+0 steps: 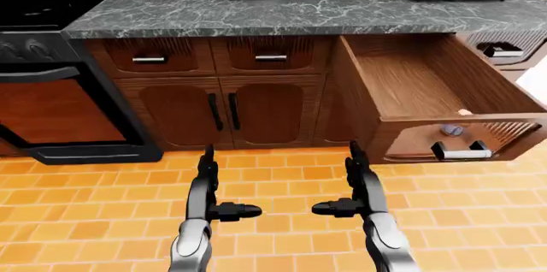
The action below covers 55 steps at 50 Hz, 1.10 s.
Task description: Close the right drawer.
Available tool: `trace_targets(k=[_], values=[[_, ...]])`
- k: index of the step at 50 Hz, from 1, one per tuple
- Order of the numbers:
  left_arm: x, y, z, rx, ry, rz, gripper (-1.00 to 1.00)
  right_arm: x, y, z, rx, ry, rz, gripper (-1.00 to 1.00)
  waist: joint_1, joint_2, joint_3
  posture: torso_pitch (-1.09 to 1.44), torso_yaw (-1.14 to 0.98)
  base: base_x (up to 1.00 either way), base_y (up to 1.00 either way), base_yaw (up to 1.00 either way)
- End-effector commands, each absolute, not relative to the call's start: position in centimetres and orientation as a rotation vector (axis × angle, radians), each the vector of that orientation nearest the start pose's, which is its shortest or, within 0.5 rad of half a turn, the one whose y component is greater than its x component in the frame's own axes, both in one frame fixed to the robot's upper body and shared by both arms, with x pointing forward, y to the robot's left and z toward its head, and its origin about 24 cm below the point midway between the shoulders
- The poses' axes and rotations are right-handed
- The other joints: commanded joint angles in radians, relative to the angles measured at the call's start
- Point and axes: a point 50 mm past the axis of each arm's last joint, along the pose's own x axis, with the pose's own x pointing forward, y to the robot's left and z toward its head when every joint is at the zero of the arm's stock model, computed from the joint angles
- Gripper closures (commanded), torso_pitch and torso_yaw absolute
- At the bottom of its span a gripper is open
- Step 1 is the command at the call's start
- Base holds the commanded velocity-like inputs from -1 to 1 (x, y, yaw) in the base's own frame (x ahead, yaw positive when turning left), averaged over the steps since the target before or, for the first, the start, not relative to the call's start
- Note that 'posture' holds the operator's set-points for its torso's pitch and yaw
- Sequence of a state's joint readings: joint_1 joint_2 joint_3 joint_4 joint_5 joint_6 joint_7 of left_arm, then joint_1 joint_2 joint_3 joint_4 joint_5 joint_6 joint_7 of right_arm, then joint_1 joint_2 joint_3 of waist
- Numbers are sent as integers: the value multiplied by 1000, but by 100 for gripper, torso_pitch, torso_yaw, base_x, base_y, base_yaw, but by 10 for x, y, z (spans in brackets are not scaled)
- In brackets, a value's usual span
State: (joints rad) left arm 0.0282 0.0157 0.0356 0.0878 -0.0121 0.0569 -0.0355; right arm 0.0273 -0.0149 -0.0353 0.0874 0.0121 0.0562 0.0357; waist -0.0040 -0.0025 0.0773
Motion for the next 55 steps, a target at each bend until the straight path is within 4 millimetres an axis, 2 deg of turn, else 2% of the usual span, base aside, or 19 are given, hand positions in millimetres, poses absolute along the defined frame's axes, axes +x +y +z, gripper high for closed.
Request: trace_targets(k=[1,3,4,5,7,8,16,21,25,26,29,34,38,42,49,52,55], values=[[255,158,44,31,-26,4,-100,257,-163,40,15,-22,-39,-100,-2,-8,-1,0,0,0,0,0],[252,159,45,45,-43,14,-100,250,-162,40,60,-30,20,-100,5,0,-63,0,0,0,0,0],[251,161,48,36,-51,18,-100,247,-161,45,103,-67,44,-100,4,-1,-54,0,0,0,0,0],[253,163,50,33,-59,29,-100,247,-159,46,83,-59,68,-100,5,-8,-19,0,0,0,0,0],[256,164,52,34,-74,42,-100,247,-157,48,84,-80,94,-100,6,-8,-67,0,0,0,0,0],[254,164,54,41,-90,47,-100,245,-156,50,71,-96,101,-100,5,-8,-74,0,0,0,0,0],[242,169,82,72,-203,92,-100,234,-152,73,-7,-212,115,-100,5,-2,-81,0,0,0,0,0],[244,165,83,62,-228,81,-100,239,-150,67,-12,-194,115,-100,5,-2,-86,0,0,0,0,0],[233,174,107,41,-318,119,-100,229,-154,86,-38,-293,79,-100,5,-1,-95,0,0,0,0,0],[227,176,116,45,-369,133,-100,222,-155,102,-48,-357,71,-100,5,-1,-93,0,0,0,0,0],[217,177,135,81,-474,158,-100,211,-155,125,-73,-452,66,-100,6,-1,-85,0,0,0,0,0],[201,174,149,134,-569,155,-100,195,-154,150,-119,-558,67,-100,4,-1,-80,0,0,0,0,0],[180,174,172,159,-700,179,-100,179,-152,172,-151,-647,72,-100,5,-2,-80,0,0,0,0,0],[164,172,186,166,-767,180,-100,158,-149,195,-181,-735,87,-100,4,-4,-73,0,0,0,0,0],[144,171,206,147,-837,179,-100,139,-143,214,-213,-817,103,-100,5,-2,-67,0,0,0,0,0],[132,170,217,141,-877,178,-100,136,-142,217,-221,-846,105,-100,4,-2,-67,0,0,0,0,0],[128,170,219,134,-900,172,-100,135,-141,217,-228,-858,102,-100,3,-2,-64,0,0,0,0,0]])
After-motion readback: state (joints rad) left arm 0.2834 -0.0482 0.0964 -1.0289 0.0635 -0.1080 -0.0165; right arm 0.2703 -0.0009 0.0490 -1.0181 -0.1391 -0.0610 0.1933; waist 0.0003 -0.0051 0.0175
